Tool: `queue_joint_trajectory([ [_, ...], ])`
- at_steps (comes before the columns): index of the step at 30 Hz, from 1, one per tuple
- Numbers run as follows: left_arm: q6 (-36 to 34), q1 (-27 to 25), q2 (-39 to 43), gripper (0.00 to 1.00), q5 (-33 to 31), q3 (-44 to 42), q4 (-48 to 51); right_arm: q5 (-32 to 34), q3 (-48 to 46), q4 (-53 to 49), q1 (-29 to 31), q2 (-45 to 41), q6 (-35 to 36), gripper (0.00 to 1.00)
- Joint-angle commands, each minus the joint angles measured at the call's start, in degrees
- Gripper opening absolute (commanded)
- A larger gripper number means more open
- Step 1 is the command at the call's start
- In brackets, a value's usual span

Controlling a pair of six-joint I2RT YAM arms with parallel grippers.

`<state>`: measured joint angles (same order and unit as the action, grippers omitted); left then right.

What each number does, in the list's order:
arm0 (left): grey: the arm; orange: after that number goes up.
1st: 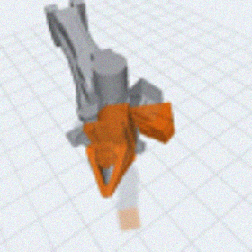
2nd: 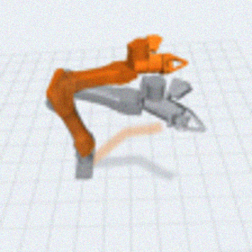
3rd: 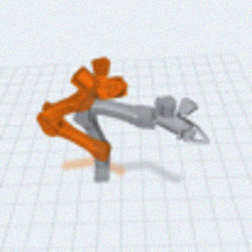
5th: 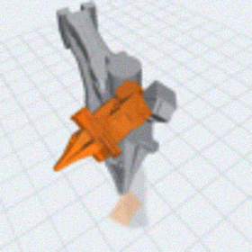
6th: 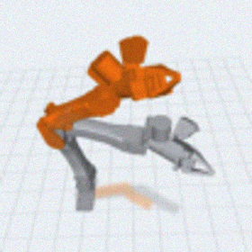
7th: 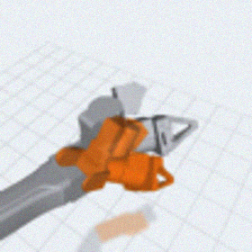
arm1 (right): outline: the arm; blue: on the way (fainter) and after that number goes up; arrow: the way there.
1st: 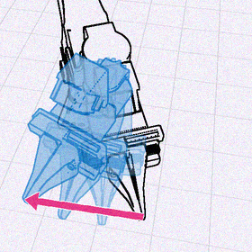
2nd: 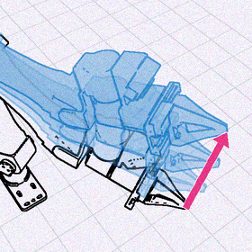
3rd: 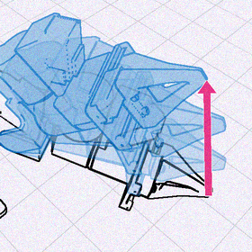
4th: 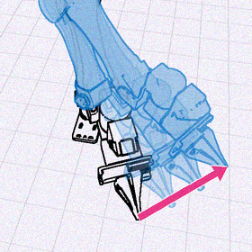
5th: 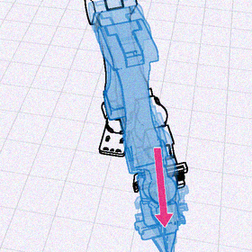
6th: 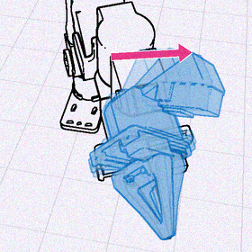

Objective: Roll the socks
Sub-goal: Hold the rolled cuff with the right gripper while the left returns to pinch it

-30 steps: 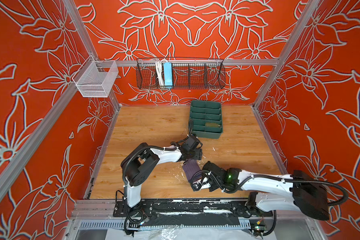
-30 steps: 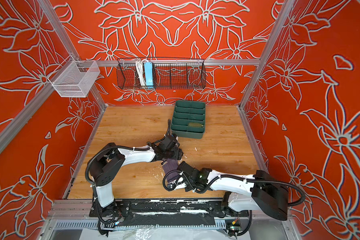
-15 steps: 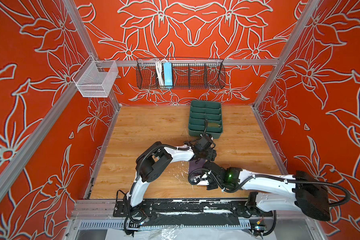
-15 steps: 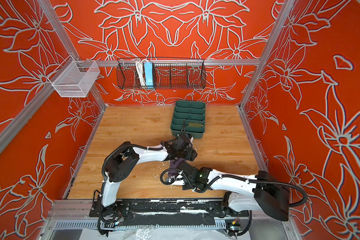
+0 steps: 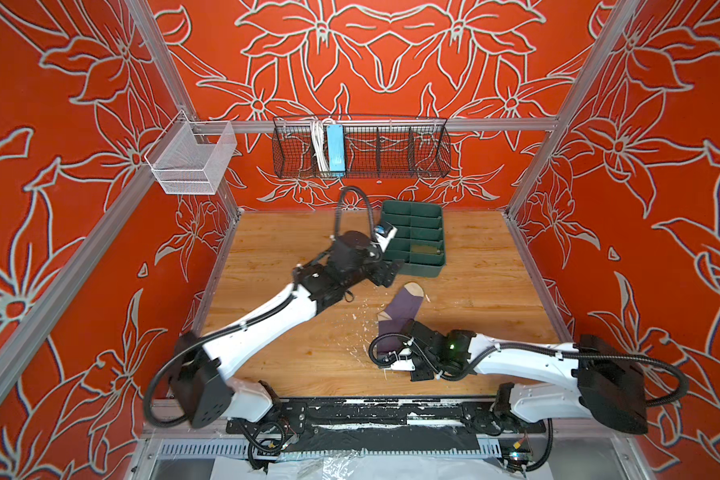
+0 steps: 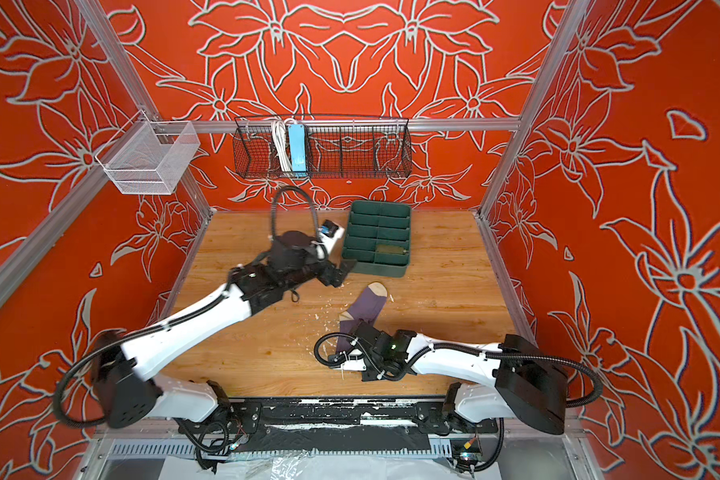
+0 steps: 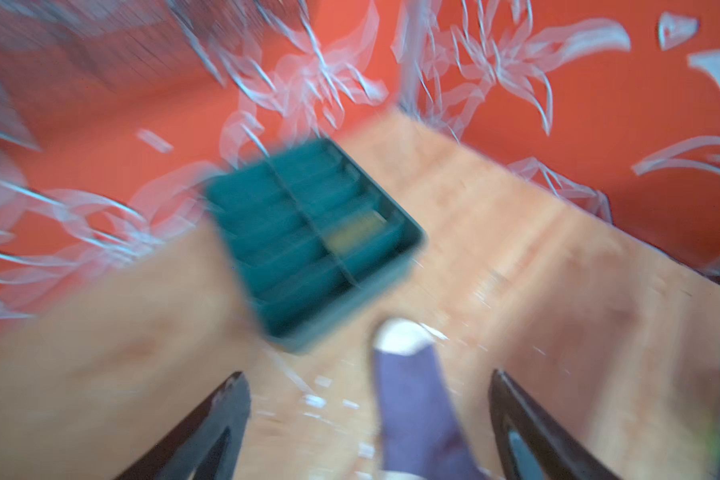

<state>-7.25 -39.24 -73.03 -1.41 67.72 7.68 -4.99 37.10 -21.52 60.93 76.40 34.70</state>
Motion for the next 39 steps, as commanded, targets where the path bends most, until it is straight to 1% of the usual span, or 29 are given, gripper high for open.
queue_joint_trajectory([
  [1, -16.3, -0.1, 11.8, 0.89, 1.2, -6.0, 0.5, -6.6, 3.9, -7.6, -1.3, 3.8, 1.0, 0.00],
  [4, -24.1, -0.1, 22.3, 0.89, 7.0, -9.1, 5.1, -11.9, 7.5, -13.6, -3.5, 8.6, 1.4, 0.00],
  [7, -30.0, -0.1, 27.9, 0.88, 14.1, -10.2, 12.0, -14.2, 11.7, -18.3, -5.0, 14.4, 1.4, 0.00],
  [10, -34.0, -0.1, 31.1, 0.87, 21.0, -12.1, 17.1, -16.3, 15.2, -21.3, -6.8, 18.8, 1.3, 0.00],
  [12, -37.3, -0.2, 32.1, 0.85, 24.5, -13.3, 20.8, -17.5, 16.7, -21.8, -8.1, 20.4, 1.0, 0.00],
  [15, -41.4, -1.2, 32.2, 0.81, 26.9, -14.4, 26.0, -19.2, 17.9, -22.0, -10.0, 21.4, 1.1, 0.00],
  [17, -44.0, -3.2, 31.8, 0.78, 24.8, -15.9, 28.4, -20.6, 18.4, -22.5, -11.2, 21.9, 1.7, 0.00],
  [18, -44.7, -5.3, 31.7, 0.77, 22.6, -17.0, 28.7, -20.8, 18.6, -22.5, -11.6, 22.2, 1.7, 0.00],
  [20, -45.5, -10.2, 31.5, 0.74, 17.3, -20.4, 27.3, -20.5, 19.1, -22.5, -12.2, 23.2, 2.3, 0.00],
  [21, -46.0, -13.4, 31.3, 0.74, 14.6, -22.6, 26.2, -19.3, 19.2, -21.9, -12.3, 23.7, 2.2, 0.00],
  [24, -47.4, -23.0, 28.8, 0.74, 5.2, -30.4, 18.7, -18.0, 19.6, -21.6, -12.4, 24.8, 2.7, 0.00],
  [25, -47.3, -25.3, 26.8, 0.74, 3.1, -32.9, 15.3, -18.0, 19.6, -21.6, -12.5, 24.9, 2.8, 0.00],
  [27, -47.8, -28.6, 21.8, 0.71, 0.0, -35.3, 11.2, -18.2, 19.3, -21.4, -12.8, 24.8, 2.8, 0.00],
  [29, -48.3, -30.7, 15.2, 0.64, -4.7, -36.3, 6.4, -18.6, 19.1, -21.3, -12.9, 24.4, 2.5, 0.00],
  [30, -49.9, -31.2, 11.8, 0.61, -6.4, -35.9, 5.0, -18.7, 19.0, -21.3, -12.9, 24.2, 2.5, 0.00],
  [32, -52.3, -31.5, 7.0, 0.59, -10.0, -35.9, -0.2, -18.9, 18.8, -21.2, -12.9, 23.6, 2.4, 0.00],
  [35, -57.0, -31.5, 1.6, 0.59, -13.5, -36.5, -7.5, -17.9, 18.2, -20.4, -13.0, 23.3, 2.4, 0.00],
  [36, -57.4, -31.4, -0.1, 0.59, -14.7, -36.6, -10.3, -17.6, 18.0, -20.0, -13.0, 23.3, 2.5, 0.00],
  [37, -57.1, -31.3, -1.5, 0.59, -15.0, -35.8, -10.6, -17.4, 17.8, -19.7, -13.1, 23.3, 2.5, 0.00],
  [39, -53.6, -31.2, -4.7, 0.56, -15.5, -33.5, -9.1, -17.3, 17.9, -19.8, -13.1, 23.7, 2.4, 0.00],
])
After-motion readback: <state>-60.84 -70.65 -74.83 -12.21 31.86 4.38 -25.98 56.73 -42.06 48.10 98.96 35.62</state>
